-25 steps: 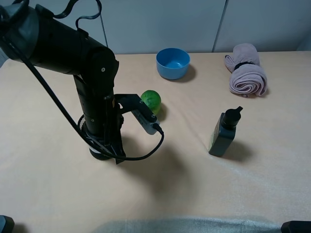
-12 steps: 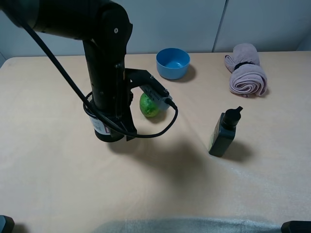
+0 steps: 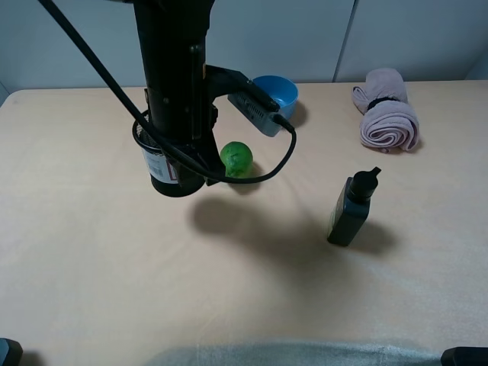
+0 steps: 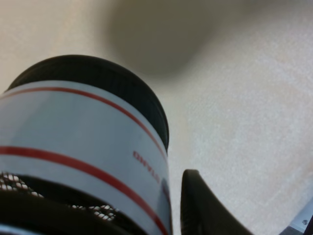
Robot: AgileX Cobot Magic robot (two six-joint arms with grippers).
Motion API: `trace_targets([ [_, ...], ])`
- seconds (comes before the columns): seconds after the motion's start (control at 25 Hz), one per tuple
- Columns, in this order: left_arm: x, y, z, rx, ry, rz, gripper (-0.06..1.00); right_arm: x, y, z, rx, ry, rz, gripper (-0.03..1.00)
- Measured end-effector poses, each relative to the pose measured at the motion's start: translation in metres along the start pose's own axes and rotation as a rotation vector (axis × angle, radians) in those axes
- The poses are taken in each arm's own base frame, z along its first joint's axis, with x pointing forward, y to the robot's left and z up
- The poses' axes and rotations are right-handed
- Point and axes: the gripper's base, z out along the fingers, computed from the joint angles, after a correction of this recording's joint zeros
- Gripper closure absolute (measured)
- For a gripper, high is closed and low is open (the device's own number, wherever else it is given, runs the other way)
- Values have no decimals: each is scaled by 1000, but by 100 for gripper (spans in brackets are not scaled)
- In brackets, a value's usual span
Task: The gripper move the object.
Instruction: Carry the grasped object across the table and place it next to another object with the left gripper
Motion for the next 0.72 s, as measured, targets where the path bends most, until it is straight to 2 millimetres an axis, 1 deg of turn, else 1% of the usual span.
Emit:
trace_targets([
  [0.12,-3,5,-8,1,-25,-14,83,0,0,0,0,0,0,28],
  [0.28,-3,15,-12,1,-43,-41,83,0,0,0,0,0,0,28],
  [0.4,1,24,-16,1,-55,-68,83,0,0,0,0,0,0,28],
  [0.72,13,56,-26,0,-86,-160,83,0,0,0,0,0,0,28],
])
